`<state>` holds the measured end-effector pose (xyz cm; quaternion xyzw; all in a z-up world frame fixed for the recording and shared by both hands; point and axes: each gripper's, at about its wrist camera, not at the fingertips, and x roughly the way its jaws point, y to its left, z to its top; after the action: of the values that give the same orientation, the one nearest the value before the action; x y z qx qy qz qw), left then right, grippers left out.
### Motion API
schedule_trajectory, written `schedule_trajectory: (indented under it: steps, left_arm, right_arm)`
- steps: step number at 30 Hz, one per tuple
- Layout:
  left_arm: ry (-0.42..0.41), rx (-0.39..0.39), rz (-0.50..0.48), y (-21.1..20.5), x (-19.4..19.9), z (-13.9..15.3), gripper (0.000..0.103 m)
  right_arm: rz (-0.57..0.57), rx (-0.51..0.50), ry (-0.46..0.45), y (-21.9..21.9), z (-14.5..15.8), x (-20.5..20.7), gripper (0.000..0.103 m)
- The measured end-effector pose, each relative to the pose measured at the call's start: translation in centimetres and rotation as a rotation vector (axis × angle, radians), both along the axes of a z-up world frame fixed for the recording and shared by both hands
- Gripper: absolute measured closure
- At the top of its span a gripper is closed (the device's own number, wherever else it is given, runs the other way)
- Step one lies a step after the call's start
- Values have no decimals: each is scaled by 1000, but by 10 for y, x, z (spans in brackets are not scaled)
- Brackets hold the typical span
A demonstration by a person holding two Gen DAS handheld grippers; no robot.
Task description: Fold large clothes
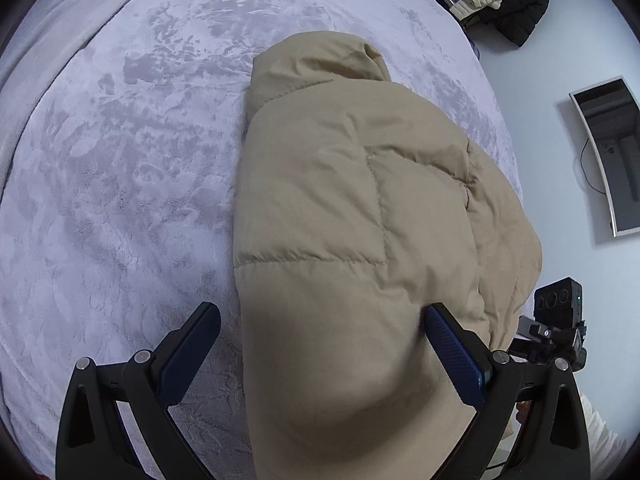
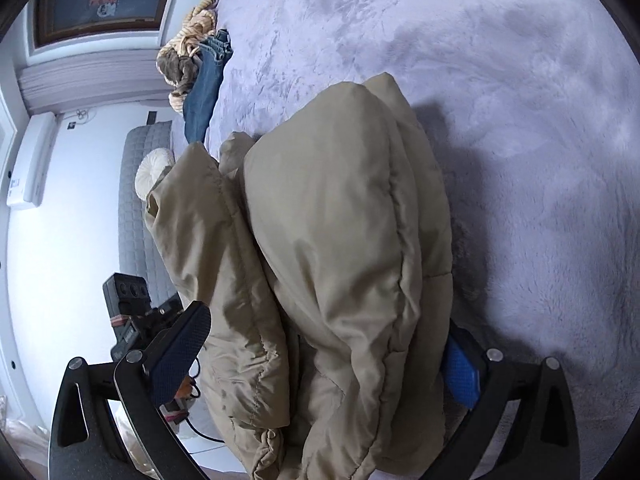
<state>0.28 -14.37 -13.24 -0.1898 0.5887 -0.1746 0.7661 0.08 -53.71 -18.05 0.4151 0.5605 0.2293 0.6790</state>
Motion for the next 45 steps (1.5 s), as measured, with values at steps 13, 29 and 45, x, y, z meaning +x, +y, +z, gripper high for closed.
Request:
schedule_trajectory:
  steps: [13, 29, 45]
  left_arm:
    - [144, -354, -139, 7, 29, -62, 1]
    - [72, -177, -152, -50, 33, -54, 0]
    - [-69, 6, -195, -87, 19, 5, 24]
  right_arm:
    - [175, -114, -10, 30, -1, 27, 0]
    - [178, -93, 63, 50, -26, 60, 0]
    - [92, 21, 68, 48, -10, 52, 55]
